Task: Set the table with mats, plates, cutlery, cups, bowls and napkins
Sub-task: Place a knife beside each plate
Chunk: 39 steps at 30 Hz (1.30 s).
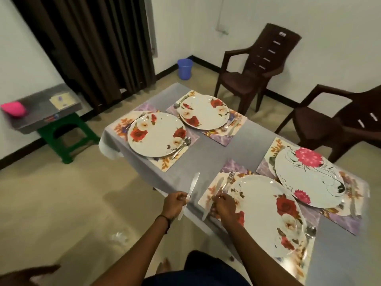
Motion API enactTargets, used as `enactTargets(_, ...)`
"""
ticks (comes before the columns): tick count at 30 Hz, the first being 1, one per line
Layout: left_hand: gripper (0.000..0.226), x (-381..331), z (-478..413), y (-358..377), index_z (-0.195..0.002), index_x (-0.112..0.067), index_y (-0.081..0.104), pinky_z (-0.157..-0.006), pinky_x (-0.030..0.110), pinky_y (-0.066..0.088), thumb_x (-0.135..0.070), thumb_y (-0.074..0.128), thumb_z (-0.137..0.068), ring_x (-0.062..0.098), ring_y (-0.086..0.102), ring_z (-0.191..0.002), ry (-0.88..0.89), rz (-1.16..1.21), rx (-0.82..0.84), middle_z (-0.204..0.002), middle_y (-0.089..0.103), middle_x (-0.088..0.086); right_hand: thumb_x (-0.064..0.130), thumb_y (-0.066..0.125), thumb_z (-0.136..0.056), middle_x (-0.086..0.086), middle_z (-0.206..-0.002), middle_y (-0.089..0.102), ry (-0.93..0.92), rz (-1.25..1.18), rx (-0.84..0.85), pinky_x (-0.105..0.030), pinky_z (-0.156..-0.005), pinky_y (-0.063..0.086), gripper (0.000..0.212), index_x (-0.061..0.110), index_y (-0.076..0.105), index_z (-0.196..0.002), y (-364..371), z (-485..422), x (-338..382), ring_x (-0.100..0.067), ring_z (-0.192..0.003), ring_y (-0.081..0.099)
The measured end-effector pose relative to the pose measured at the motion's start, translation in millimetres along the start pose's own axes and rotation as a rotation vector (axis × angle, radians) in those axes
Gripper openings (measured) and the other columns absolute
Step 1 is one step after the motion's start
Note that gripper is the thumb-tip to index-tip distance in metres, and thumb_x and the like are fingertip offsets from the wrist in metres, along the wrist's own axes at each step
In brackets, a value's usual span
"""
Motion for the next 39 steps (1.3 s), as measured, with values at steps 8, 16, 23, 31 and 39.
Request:
enactTargets(8, 0.015, -32.3, -83.4, 20.2, -0.098, -0.014, 0.073, -0.076, 0.021, 0.052, -0.006, 0.071, -0.085, 0.017, 0.067, -0.091, 0.033, -0.118, 0.183, -0.094, 0.072, 0.001, 0.015, 0.068, -0.078, -0.004, -0.068, 0.072, 0.041, 0.154, -0.247, -0.042, -0.066, 0.059, 0.008, 0.016, 0.072, -0.071, -11.6, -63.4, 22.8, -0.025, -0.066, 0.07)
enactTargets(16, 0.018, -48.1, -150.8, 25.7, -0.102, -0.01, 0.074, -0.081, 0.034, 0.054, -0.011, 0.071, -0.084, 0.02, 0.066, -0.093, 0.027, -0.175, 0.245, -0.1, 0.073, 0.007, 0.011, 0.066, -0.076, -0.004, -0.077, 0.073, 0.097, 0.347, -0.294, -0.032, -0.072, 0.056, 0.01, 0.013, 0.075, -0.077, -6.4, -102.1, 25.8, -0.024, -0.077, 0.071)
enactTargets(23, 0.014, -59.2, -158.7, 42.4, -0.097, -0.015, 0.074, -0.077, 0.031, 0.054, -0.011, 0.071, -0.084, 0.019, 0.067, -0.091, 0.04, -0.178, 0.374, -0.093, 0.072, 0.001, 0.017, 0.062, -0.088, -0.01, -0.098, 0.071, 0.15, 0.542, -0.403, -0.032, -0.08, 0.05, 0.016, 0.008, 0.069, -0.1, -16.6, -78.6, 49.4, -0.029, -0.095, 0.069)
enactTargets(31, 0.018, -68.6, -163.2, 22.7, -0.097, -0.015, 0.073, -0.083, 0.037, 0.059, -0.01, 0.075, -0.081, 0.021, 0.069, -0.089, 0.034, -0.139, 0.444, -0.091, 0.072, 0.005, 0.029, 0.064, -0.09, -0.004, -0.079, 0.073, 0.077, 0.009, -0.217, -0.035, -0.063, 0.056, 0.018, 0.015, 0.074, -0.085, 41.6, -66.3, 66.8, -0.016, -0.064, 0.067)
enactTargets(39, 0.015, -70.2, -173.2, -47.6, -0.088, -0.009, 0.072, -0.076, 0.043, 0.061, -0.01, 0.08, -0.075, 0.021, 0.073, -0.079, 0.058, -0.084, 0.423, -0.082, 0.075, 0.007, 0.019, 0.067, -0.091, -0.009, -0.086, 0.074, -0.023, -0.096, -0.043, -0.034, -0.067, 0.058, 0.014, 0.006, 0.072, -0.094, 141.9, -59.0, 111.1, -0.018, -0.074, 0.073)
Point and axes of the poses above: each hand's wrist, its own z-axis away from the middle knuckle, its own y-axis out of the palm, x = y × z, the point moved 9 cm from there along -z, towards the middle knuckle
